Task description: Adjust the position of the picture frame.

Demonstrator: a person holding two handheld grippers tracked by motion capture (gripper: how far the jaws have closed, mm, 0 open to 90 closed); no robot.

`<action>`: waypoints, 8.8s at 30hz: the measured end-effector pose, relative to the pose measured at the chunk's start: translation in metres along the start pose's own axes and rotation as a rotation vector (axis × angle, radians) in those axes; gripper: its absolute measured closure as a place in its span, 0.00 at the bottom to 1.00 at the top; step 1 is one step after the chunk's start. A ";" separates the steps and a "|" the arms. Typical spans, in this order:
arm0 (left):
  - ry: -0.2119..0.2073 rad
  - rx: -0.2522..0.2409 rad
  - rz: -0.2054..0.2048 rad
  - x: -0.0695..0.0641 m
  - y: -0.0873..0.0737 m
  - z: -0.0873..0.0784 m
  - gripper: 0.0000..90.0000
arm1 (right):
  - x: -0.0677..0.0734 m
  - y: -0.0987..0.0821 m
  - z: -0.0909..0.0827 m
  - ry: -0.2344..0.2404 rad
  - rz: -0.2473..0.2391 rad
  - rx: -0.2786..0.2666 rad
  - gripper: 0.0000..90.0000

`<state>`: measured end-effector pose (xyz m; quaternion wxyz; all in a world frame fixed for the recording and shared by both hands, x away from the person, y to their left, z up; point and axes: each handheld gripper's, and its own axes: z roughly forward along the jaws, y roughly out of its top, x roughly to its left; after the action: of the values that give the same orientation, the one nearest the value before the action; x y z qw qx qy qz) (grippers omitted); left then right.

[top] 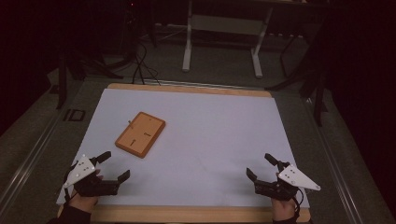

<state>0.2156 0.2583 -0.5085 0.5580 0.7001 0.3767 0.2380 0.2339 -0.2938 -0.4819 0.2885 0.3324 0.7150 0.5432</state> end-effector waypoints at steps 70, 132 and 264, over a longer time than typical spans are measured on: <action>0.179 0.303 -0.030 0.101 0.035 0.114 0.38 | 0.023 0.007 0.006 -0.004 -0.034 -0.057 0.11; 0.235 0.321 0.002 0.091 0.049 0.140 0.94 | 0.019 0.001 0.015 0.030 -0.002 0.014 0.12; -0.523 0.401 0.207 -0.099 0.061 0.207 0.86 | 0.016 -0.001 0.017 0.064 0.010 0.031 0.12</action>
<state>0.3279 0.0489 -0.4962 0.4596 0.8678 0.1871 0.0272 0.2367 -0.2714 -0.4876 0.2576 0.3231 0.7305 0.5437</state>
